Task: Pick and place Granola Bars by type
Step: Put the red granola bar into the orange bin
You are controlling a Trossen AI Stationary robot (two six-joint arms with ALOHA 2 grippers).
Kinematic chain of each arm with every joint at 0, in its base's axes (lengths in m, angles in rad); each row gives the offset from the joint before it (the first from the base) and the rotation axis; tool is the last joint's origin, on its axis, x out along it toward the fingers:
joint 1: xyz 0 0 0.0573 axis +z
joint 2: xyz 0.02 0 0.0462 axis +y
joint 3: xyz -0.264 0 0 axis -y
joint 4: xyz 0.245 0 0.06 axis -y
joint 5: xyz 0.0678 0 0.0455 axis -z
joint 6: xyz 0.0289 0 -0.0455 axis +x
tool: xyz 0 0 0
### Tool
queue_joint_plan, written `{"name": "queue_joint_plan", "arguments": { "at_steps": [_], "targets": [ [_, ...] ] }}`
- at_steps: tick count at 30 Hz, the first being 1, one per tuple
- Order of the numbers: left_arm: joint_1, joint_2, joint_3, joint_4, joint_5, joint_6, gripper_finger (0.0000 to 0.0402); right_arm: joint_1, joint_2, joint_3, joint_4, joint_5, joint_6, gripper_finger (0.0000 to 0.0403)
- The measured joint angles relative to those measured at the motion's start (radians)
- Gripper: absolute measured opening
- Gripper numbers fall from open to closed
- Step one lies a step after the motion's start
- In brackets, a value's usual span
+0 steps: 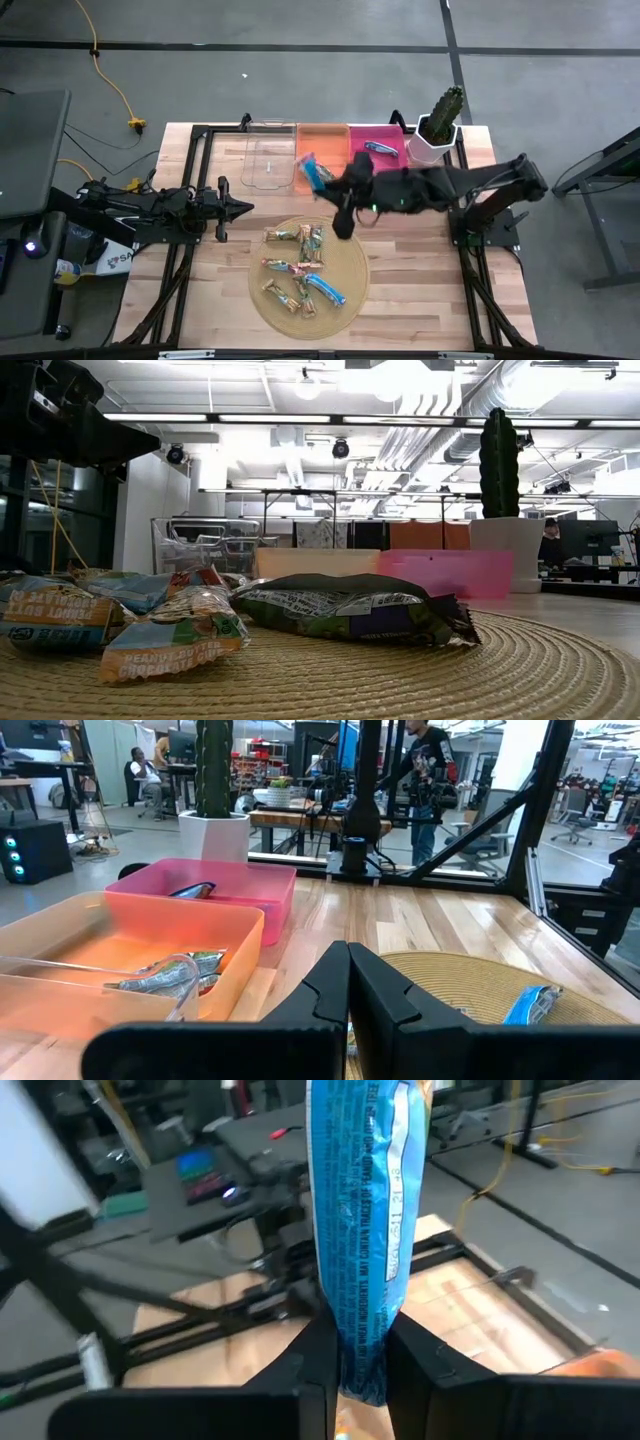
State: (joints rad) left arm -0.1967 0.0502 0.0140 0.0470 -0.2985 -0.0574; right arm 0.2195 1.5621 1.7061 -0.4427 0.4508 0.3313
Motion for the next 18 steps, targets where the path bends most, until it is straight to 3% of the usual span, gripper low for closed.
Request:
{"name": "queue_joint_plan", "arguments": {
  "at_steps": [6,14,18],
  "targets": [
    [0.0,0.0,0.0,0.0,0.0,0.0,0.0001,-0.138,0.01,0.0,0.009,-0.074,0.065,0.0051],
    [0.0,0.0,0.0,0.0,0.0,0.0,0.0001,-0.333,0.074,0.0,-0.051,-0.041,0.271,0.0047],
    [0.0,0.0,0.0,0.0,0.001,0.0,0.0001,-0.429,0.133,0.0,-0.089,-0.127,0.332,0.0048]
  ]
}}
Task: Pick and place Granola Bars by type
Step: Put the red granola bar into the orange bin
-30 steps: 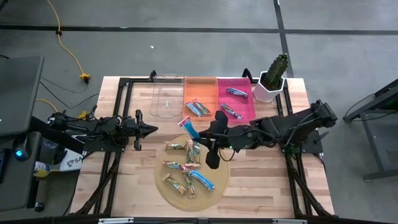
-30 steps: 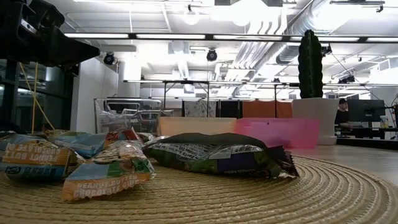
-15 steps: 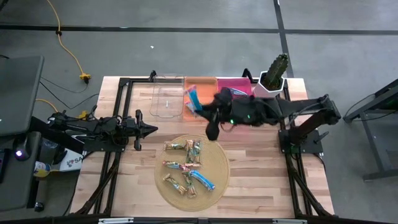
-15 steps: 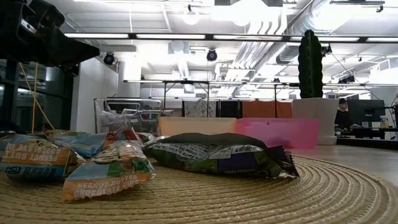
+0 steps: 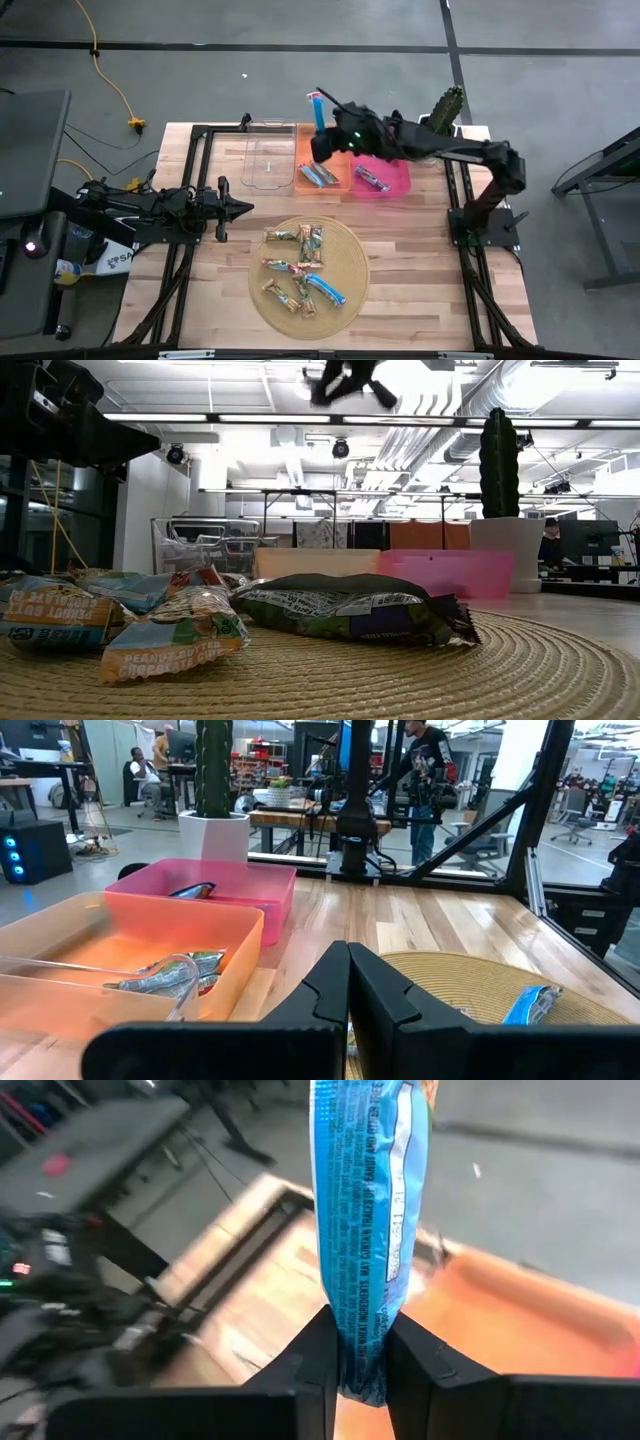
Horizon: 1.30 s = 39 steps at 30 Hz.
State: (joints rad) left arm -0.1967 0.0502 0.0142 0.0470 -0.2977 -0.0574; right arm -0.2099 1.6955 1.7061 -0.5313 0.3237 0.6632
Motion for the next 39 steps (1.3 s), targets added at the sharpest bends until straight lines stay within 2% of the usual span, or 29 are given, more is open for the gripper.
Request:
{"name": "queue_joint_plan", "arguments": {
  "at_steps": [9,19,26,39],
  "targets": [
    [0.0,0.0,0.0,0.0,0.0,0.0,0.0001,-0.146,0.179,0.0,-0.073,-0.177,0.097,0.0049],
    [0.0,0.0,0.0,0.0,0.001,0.0,0.0001,-0.19,0.346,0.0,-0.084,-0.373,0.15,0.0057],
    [0.0,0.0,0.0,0.0,0.001,0.0,0.0001,-0.19,0.379,0.0,-0.096,-0.391,0.179,0.0074],
    [0.0,0.0,0.0,0.0,0.001,0.0,0.0001,-0.19,0.379,0.0,-0.153,-0.385,0.175,0.0138]
  ]
}}
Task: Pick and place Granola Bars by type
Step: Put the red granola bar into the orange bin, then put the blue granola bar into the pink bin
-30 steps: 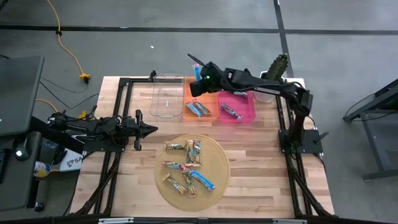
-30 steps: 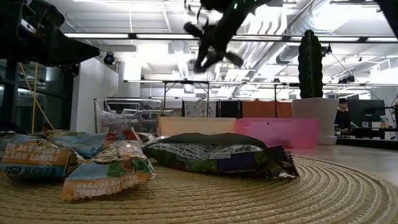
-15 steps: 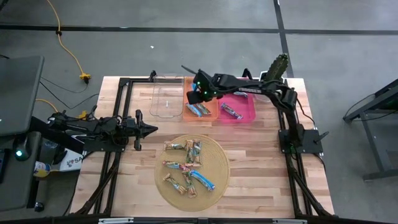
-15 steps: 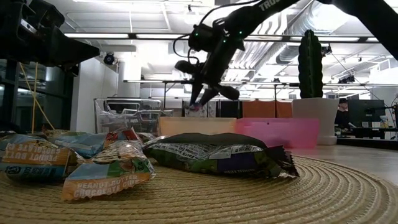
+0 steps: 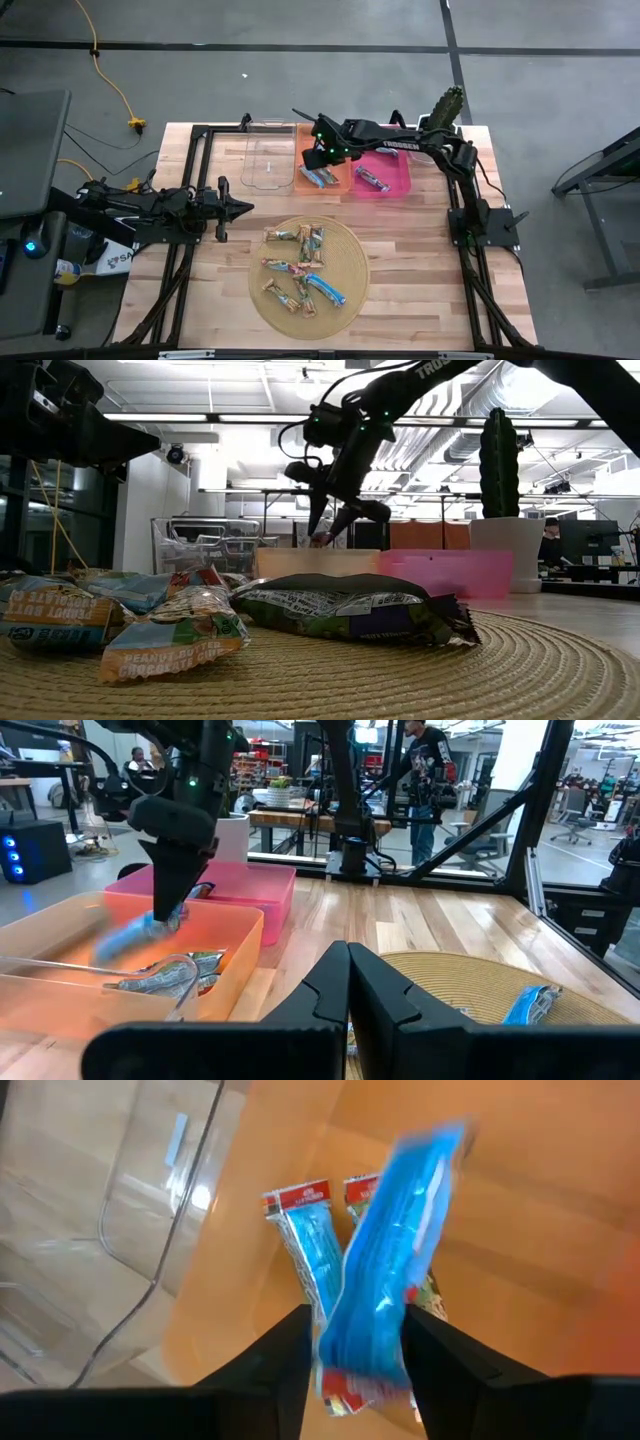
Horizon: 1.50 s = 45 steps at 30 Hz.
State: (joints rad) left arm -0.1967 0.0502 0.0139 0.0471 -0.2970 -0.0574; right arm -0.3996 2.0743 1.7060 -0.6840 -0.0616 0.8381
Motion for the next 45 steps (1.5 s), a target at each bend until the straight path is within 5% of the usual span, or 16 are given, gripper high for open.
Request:
{"name": "queue_joint_plan", "arguments": {
  "at_steps": [12,22,34,40,45],
  "targets": [
    [0.0,0.0,0.0,0.0,0.0,0.0,0.0001,-0.013,-0.01,0.0,-0.039,-0.061,-0.051,0.0161],
    [0.0,0.0,0.0,0.0,0.0,0.0,0.0001,-0.019,-0.149,0.0,0.052,-0.073,-0.207,0.0163],
    [0.0,0.0,0.0,0.0,0.0,0.0,0.0001,0.164,-0.279,0.0,0.151,-0.344,-0.232,0.0163],
    [0.0,0.0,0.0,0.0,0.0,0.0,0.0001,0.341,-0.288,0.0,0.141,-0.291,-0.155,0.0161],
    [0.0,0.0,0.0,0.0,0.0,0.0,0.0001,0.5,-0.288,0.0,0.064,-0.025,-0.132,0.0162]
  ]
}}
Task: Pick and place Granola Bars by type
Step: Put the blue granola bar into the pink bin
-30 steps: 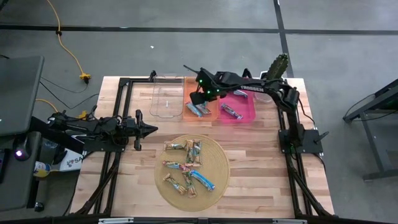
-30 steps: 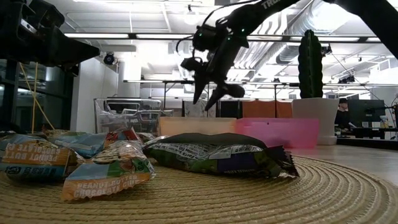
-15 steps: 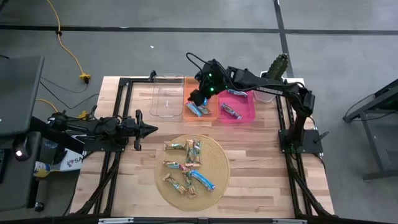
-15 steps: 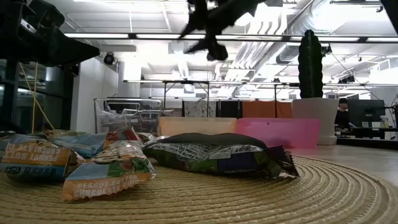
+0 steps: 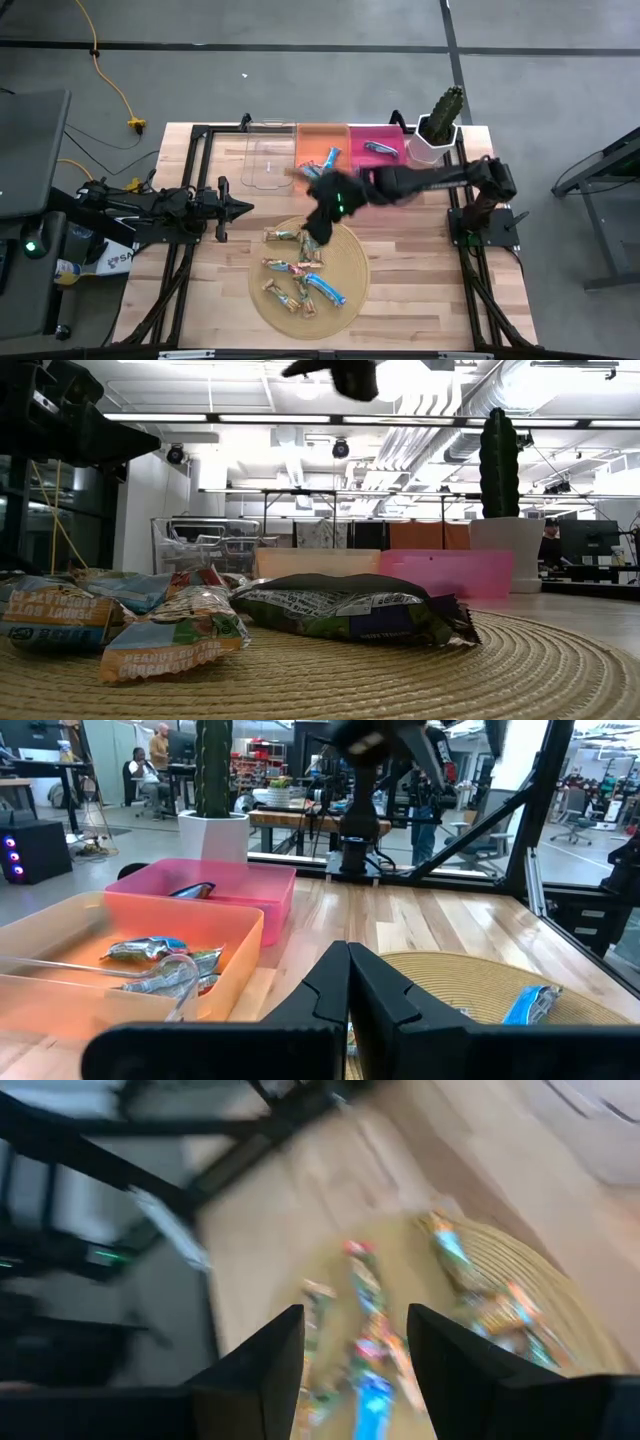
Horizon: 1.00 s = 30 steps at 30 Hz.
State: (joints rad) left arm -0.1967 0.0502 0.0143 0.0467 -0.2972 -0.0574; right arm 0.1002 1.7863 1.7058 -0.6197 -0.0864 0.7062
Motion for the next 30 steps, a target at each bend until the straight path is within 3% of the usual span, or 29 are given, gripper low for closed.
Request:
{"name": "queue_joint_plan", "arguments": {
  "at_steps": [5,10,17,30],
  "targets": [
    [0.0,0.0,0.0,0.0,0.0,0.0,0.0001,0.128,0.007,0.0,-0.178,0.245,0.092,0.0162],
    [0.0,0.0,0.0,0.0,0.0,0.0,0.0001,0.212,0.049,0.0,-0.297,0.304,0.29,0.0165],
    [0.0,0.0,0.0,0.0,0.0,0.0,0.0001,0.274,0.159,0.0,-0.308,0.202,0.321,0.0165],
    [0.0,0.0,0.0,0.0,0.0,0.0,0.0001,0.275,0.313,0.0,-0.235,-0.053,0.31,0.0175]
  ]
}}
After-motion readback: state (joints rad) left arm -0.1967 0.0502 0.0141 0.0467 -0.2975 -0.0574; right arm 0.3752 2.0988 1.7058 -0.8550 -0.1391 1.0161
